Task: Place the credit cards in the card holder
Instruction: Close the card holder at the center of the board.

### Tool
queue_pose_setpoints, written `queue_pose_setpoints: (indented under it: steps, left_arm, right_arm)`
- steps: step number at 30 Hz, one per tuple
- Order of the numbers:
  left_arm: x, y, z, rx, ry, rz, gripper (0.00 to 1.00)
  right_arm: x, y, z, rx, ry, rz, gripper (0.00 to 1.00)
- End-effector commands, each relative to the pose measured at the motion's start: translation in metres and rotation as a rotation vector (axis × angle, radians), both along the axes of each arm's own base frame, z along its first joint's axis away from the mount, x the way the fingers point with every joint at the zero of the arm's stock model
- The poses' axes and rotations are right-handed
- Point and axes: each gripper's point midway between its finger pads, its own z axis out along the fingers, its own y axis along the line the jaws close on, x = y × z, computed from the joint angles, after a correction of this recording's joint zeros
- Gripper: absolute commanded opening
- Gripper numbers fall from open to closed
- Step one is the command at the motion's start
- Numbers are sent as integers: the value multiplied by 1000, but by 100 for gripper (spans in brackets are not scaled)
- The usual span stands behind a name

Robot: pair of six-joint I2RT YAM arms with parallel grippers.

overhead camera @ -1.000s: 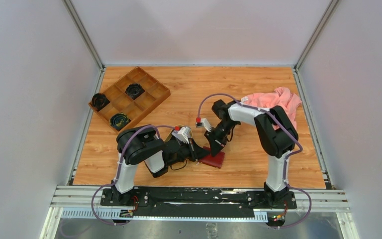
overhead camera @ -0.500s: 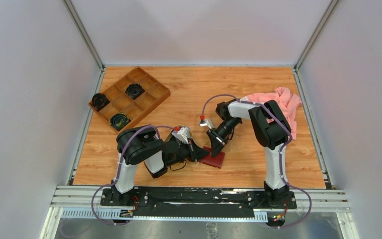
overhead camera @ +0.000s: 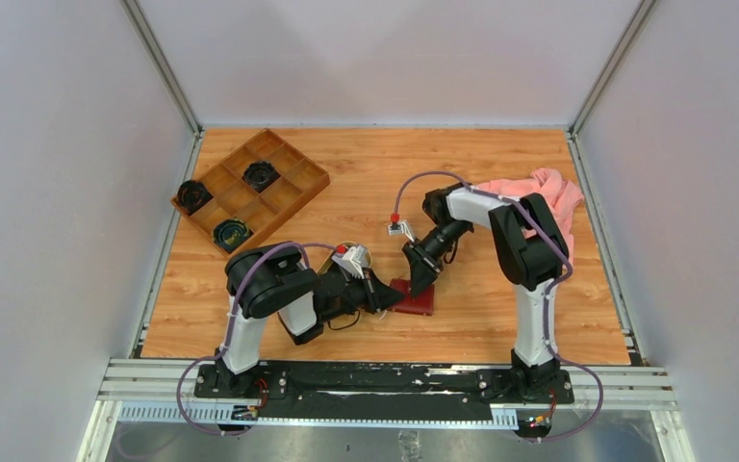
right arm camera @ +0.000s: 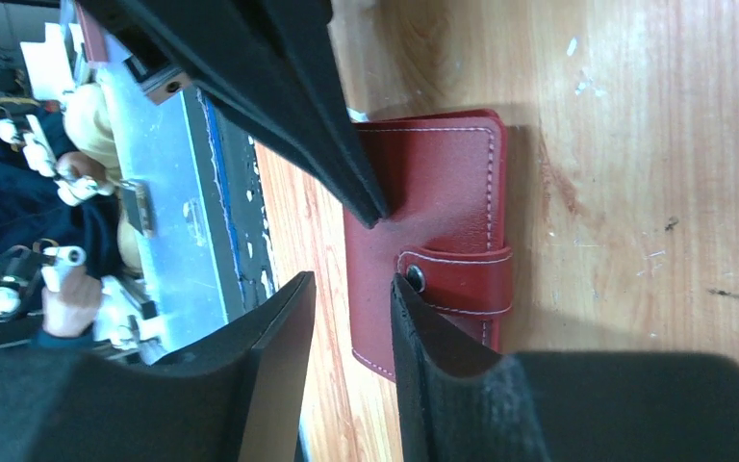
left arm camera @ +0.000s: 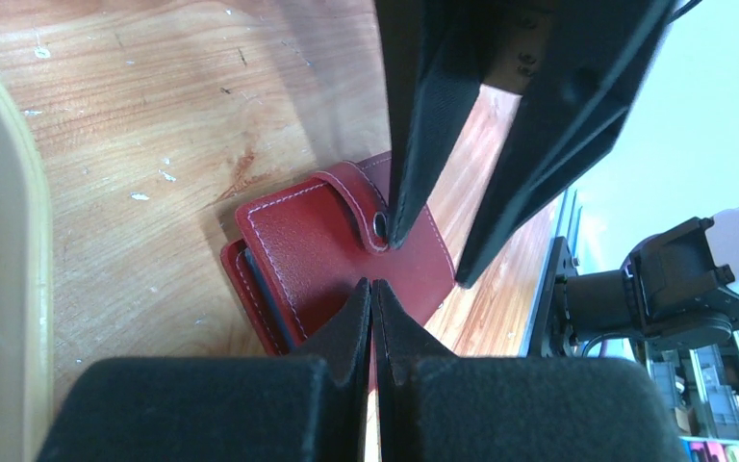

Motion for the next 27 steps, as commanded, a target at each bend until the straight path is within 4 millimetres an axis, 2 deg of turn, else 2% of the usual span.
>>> queue_pose_setpoints:
  steps: [1, 7, 13, 20, 27]
  left_arm:
    - [3, 5, 4, 5, -39, 7, 0]
    - [1, 5, 17, -10, -82, -10, 2]
    - [0, 5, 22, -13, -102, -19, 2]
    - [3, 5, 14, 4, -80, -3, 1]
    - [6, 7, 5, 36, -63, 17, 0]
  right_arm:
    - [5, 1, 31, 135, -134, 57, 40]
    - [3, -6, 40, 138, -229, 90, 36]
    - [4, -9, 28, 78, -322, 119, 35]
    - [25, 2, 23, 7, -720, 163, 48]
    - [22, 6, 22, 111, -868, 261, 49]
